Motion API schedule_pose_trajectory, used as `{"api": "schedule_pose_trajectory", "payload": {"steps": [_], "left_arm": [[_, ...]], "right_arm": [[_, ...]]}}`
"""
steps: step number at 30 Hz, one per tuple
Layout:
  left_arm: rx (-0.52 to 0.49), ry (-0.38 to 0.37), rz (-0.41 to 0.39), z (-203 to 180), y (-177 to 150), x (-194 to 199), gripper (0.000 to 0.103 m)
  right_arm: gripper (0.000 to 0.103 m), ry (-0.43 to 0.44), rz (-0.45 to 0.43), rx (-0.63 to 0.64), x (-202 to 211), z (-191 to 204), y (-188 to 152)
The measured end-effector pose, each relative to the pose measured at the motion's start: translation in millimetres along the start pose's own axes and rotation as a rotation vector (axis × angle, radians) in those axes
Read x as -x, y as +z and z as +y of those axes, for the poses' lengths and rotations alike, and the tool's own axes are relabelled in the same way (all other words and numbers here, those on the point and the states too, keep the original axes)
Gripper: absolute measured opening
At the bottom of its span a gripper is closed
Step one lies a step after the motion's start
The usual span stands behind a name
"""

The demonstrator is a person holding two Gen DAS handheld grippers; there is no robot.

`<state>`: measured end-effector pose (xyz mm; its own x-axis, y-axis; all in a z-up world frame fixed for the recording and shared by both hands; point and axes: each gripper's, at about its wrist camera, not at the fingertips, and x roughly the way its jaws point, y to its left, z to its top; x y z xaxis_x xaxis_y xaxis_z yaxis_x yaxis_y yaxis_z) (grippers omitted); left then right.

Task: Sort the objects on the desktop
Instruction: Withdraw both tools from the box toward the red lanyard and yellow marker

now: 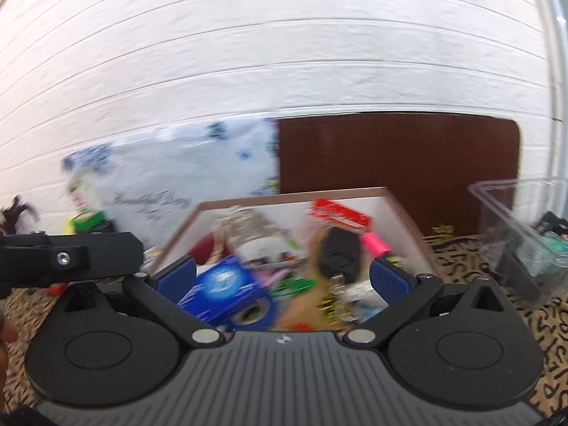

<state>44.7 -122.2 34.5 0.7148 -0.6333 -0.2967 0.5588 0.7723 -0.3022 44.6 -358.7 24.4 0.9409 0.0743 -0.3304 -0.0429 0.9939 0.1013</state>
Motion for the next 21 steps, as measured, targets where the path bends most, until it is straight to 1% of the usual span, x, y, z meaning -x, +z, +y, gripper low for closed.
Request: {"api": "schedule_pose_trajectory", "payload": {"steps": [2, 5, 8, 10, 13, 15, 18, 20, 21], "left_arm": [[0.019, 0.052, 0.000, 18, -8, 20, 0.102], [0.050, 0.142, 0.020, 46, -24, 45, 0.102], [0.038, 0.246, 0.049, 70, -44, 63, 0.101], [0.027, 0.313, 0.090, 85, -58, 69, 0.101], [0.050, 0.340, 0.142, 105, -77, 71, 0.097], [0.062, 0.358, 0.171, 113, -84, 64, 0.086], [0.062, 0.339, 0.204, 118, -92, 50, 0.077], [0.061, 0.341, 0.219, 121, -95, 38, 0.073], [0.056, 0.344, 0.221, 122, -97, 33, 0.069]], "right_arm": [[0.101, 0.035, 0.004, 0.033, 4, 18, -5], [0.101, 0.091, 0.009, 0.072, 8, 44, -14], [0.101, 0.149, 0.034, 0.091, 8, 69, -25], [0.101, 0.172, 0.055, 0.111, 7, 84, -34], [0.101, 0.183, 0.087, 0.128, 3, 101, -43], [0.101, 0.199, 0.099, 0.118, 2, 107, -42], [0.101, 0.227, 0.102, 0.120, 0, 119, -37], [0.100, 0.243, 0.111, 0.137, -1, 130, -37], [0.099, 0.253, 0.118, 0.147, -3, 135, -38]]}}
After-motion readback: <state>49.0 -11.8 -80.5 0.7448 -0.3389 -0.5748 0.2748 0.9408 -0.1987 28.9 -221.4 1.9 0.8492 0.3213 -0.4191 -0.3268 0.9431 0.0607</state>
